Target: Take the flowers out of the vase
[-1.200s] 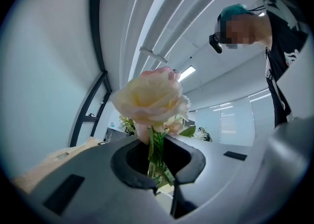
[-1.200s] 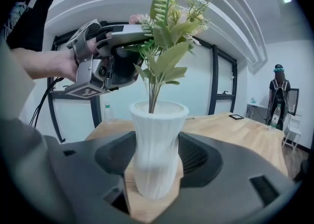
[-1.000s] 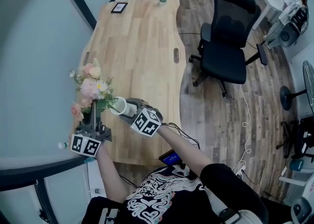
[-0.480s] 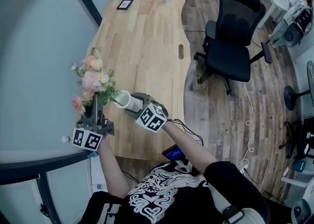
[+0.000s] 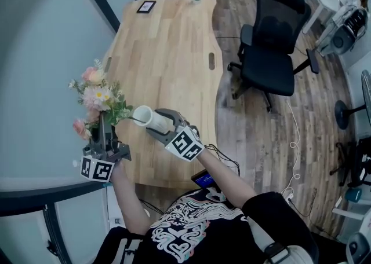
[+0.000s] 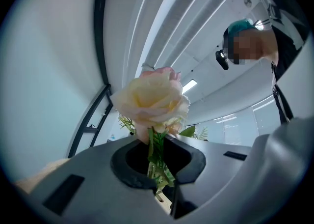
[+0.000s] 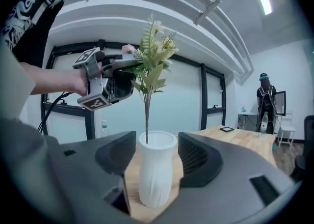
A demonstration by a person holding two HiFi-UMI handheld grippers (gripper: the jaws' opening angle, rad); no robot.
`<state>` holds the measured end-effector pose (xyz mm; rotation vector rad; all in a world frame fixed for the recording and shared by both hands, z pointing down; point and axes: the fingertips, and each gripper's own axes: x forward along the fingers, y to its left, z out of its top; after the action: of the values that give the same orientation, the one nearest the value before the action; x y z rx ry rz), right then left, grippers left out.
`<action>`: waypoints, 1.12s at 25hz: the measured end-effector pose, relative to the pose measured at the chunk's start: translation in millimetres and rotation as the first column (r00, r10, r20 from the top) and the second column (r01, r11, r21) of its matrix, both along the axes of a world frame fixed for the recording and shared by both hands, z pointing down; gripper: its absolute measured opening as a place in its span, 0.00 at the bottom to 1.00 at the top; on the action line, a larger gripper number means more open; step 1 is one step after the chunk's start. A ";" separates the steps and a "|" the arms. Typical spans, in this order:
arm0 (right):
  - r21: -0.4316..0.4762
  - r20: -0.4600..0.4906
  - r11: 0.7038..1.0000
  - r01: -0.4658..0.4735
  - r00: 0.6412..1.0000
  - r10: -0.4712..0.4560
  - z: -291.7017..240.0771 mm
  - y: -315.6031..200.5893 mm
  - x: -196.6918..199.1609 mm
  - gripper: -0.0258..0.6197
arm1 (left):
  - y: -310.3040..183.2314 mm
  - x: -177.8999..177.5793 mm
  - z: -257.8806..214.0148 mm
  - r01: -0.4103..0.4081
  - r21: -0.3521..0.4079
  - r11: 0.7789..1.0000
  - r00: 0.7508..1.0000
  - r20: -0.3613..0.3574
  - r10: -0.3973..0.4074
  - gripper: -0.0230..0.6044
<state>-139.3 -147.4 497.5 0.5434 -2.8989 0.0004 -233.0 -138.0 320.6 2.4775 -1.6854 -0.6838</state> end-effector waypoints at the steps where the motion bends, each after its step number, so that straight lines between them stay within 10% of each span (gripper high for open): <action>1: 0.010 0.016 1.000 0.001 1.000 -0.001 -5.8 1.4 1.0 0.46 | 3.1 -2.6 -2.5 0.006 0.008 1.000 1.000 -0.008 -0.006 0.10; 8: 0.066 0.101 0.997 -0.044 0.994 0.037 -49.4 5.8 9.2 0.45 | 23.4 -16.2 -19.8 0.035 0.050 0.998 0.999 -0.041 -0.033 0.10; 12: 0.100 0.131 0.991 -0.086 0.989 0.073 -60.5 5.4 16.4 0.06 | 33.4 -15.6 -30.1 0.038 0.073 0.997 0.998 -0.045 -0.035 0.10; 28: 0.088 0.223 0.994 -0.063 0.974 0.042 -85.7 13.2 9.9 0.05 | 67.9 -52.9 -51.7 0.088 0.132 0.987 0.986 -0.153 -0.067 0.10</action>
<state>-129.5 -134.3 411.7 0.6766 -3.1119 -0.0739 -286.0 -70.1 268.9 2.3893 -1.7425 -0.9985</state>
